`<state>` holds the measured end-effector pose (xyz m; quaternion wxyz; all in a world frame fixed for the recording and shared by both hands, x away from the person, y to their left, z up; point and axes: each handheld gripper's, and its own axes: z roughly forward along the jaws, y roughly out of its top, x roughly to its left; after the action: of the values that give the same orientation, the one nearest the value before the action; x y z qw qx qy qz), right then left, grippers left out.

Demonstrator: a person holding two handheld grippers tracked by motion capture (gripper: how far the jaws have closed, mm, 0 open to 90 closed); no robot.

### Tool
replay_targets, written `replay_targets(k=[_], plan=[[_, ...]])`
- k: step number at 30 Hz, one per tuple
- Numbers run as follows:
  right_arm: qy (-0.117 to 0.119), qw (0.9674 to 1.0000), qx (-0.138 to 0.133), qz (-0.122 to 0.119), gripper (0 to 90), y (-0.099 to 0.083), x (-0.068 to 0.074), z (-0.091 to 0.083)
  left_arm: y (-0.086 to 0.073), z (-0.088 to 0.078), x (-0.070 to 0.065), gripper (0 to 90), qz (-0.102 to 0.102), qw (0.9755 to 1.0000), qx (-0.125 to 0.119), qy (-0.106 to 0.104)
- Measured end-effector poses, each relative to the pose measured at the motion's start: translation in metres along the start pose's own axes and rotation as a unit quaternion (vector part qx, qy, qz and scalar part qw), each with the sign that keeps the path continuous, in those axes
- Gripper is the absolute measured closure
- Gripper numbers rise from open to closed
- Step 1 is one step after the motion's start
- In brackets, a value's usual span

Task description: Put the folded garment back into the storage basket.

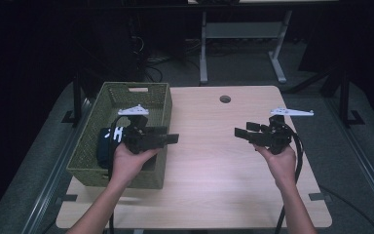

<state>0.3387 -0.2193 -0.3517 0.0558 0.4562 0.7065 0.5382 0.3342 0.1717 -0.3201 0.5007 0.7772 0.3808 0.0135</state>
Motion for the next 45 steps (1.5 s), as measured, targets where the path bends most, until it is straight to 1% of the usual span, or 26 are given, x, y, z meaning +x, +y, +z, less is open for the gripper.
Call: replay_targets(k=[8, 12, 13, 21, 24, 30, 36, 43, 45], plan=[[-0.006, 1.0, -0.002, 0.006, 29.1, -0.006, -0.008, -0.01, 0.001, 0.012, -0.009, 33.5, 0.002, 1.0, 0.004, -0.007], [-0.008, 0.9999, -0.004, 0.008, 29.0, -0.008, -0.012, -0.016, 0.001, 0.019, -0.015, 32.7, 0.007, 0.9999, 0.008, -0.01], [-0.01, 0.9999, -0.004, 0.006, 28.9, -0.009, -0.014, -0.017, 0.001, 0.021, -0.016, 32.7, 0.007, 0.9999, 0.008, -0.012], [-0.018, 0.9997, -0.007, 0.014, 28.9, -0.017, -0.023, -0.028, -0.003, 0.038, -0.026, 32.5, 0.009, 0.9995, 0.013, -0.026], [-0.021, 0.9996, -0.007, 0.017, 28.6, -0.02, -0.026, -0.03, -0.004, 0.043, -0.029, 32.4, 0.007, 0.9993, 0.013, -0.035], [-0.025, 0.9995, -0.005, 0.02, 28.6, -0.026, -0.033, -0.033, -0.007, 0.055, -0.036, 31.0, 0.012, 0.9989, 0.02, -0.04], [-0.027, 0.9993, -0.002, 0.024, 28.6, -0.031, -0.038, -0.037, -0.011, 0.065, -0.04, 30.4, 0.007, 0.9986, 0.02, -0.048], [-0.033, 0.9991, 0.0, 0.024, 28.4, -0.038, -0.043, -0.042, -0.016, 0.075, -0.048, 28.7, 0.011, 0.9983, 0.025, -0.051], [-0.034, 0.999, 0.0, 0.028, 28.3, -0.041, -0.044, -0.044, -0.018, 0.077, -0.05, 28.5, 0.012, 0.9982, 0.028, -0.052]])
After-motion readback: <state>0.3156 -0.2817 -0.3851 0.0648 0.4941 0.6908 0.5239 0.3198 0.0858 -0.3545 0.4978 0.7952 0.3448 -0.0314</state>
